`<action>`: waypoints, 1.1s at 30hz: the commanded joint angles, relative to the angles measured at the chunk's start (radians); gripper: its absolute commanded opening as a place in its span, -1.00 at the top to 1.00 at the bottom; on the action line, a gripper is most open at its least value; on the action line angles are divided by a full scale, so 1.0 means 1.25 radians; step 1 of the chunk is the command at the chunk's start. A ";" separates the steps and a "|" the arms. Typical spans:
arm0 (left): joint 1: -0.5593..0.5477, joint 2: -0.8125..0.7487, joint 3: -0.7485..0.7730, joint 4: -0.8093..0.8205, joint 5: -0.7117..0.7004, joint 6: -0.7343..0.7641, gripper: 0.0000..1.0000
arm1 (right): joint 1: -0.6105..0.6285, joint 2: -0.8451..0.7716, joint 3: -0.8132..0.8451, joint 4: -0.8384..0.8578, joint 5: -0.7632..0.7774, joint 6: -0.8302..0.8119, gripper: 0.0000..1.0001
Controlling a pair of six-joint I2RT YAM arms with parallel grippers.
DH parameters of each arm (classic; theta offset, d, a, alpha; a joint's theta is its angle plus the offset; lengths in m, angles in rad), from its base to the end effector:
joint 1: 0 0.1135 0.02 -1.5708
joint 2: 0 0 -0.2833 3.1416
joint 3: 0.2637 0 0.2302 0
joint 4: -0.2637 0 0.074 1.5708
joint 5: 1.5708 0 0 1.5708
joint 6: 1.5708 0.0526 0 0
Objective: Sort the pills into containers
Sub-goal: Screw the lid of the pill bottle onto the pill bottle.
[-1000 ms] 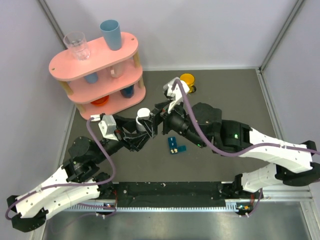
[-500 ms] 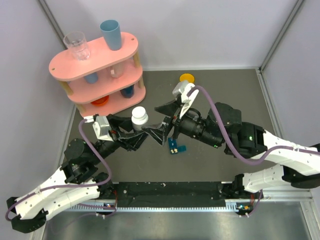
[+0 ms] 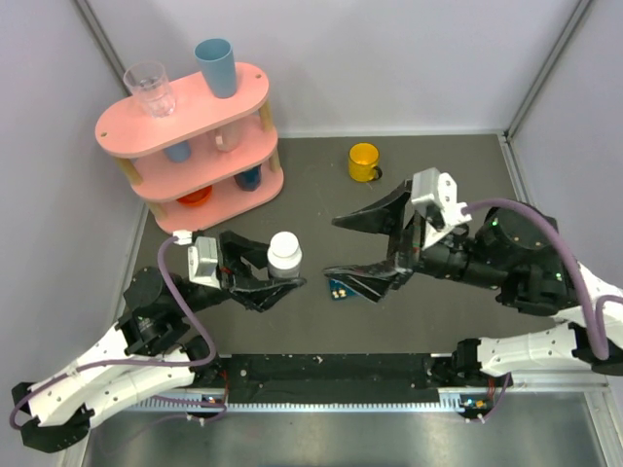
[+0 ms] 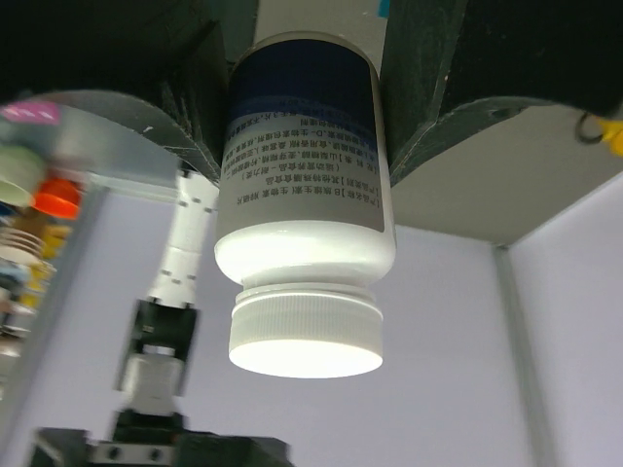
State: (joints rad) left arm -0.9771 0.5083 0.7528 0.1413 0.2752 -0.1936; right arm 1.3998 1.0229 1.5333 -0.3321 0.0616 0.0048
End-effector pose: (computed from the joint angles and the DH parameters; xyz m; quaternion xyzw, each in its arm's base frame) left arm 0.0380 -0.0818 0.4103 0.3164 0.4678 -0.5178 0.6426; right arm 0.0307 0.1586 0.5387 -0.3936 0.5065 0.4803 0.5982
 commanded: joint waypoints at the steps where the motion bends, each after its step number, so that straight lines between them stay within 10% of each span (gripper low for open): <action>1: 0.000 0.031 0.058 0.034 0.262 -0.045 1.00 | 0.001 -0.012 0.048 -0.048 -0.162 -0.072 -0.46; 11: 0.000 0.081 0.065 0.135 0.494 -0.122 1.00 | 0.001 0.012 0.085 -0.090 -0.376 -0.093 -0.32; 33: 0.000 0.093 0.043 0.196 0.512 -0.156 1.00 | 0.002 0.106 0.070 0.008 -0.386 -0.074 -0.21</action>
State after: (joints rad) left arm -0.9771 0.6308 0.7914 0.3161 0.9020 -0.3737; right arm 1.3998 1.1461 1.5990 -0.3882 -0.3950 -0.0956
